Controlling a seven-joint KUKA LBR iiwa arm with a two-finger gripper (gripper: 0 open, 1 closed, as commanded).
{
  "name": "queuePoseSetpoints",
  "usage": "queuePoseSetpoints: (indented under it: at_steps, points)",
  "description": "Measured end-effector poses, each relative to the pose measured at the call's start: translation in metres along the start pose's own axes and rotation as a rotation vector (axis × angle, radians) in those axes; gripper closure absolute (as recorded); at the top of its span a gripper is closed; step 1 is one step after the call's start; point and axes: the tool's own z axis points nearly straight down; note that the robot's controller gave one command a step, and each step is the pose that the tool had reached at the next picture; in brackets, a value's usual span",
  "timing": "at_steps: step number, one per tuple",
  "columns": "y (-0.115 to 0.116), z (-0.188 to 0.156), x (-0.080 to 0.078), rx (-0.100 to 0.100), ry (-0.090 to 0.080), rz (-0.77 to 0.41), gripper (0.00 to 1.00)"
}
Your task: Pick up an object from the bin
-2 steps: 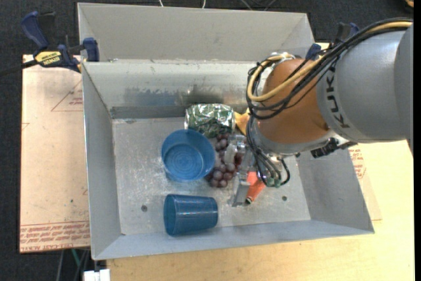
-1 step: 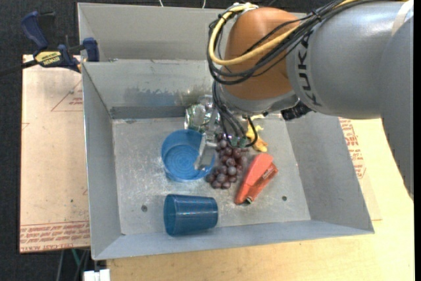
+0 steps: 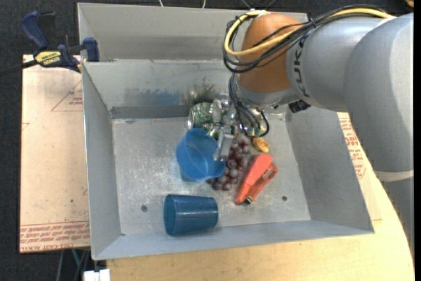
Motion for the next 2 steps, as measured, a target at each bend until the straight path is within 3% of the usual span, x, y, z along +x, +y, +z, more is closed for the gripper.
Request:
queuePoseSetpoints:
  at_steps: [1, 2]
  points:
    - [0.006, -0.007, 0.013, 0.000, -0.004, 0.023, 0.00]
    - [-0.019, -0.001, 0.053, -0.002, -0.008, -0.224, 0.00]
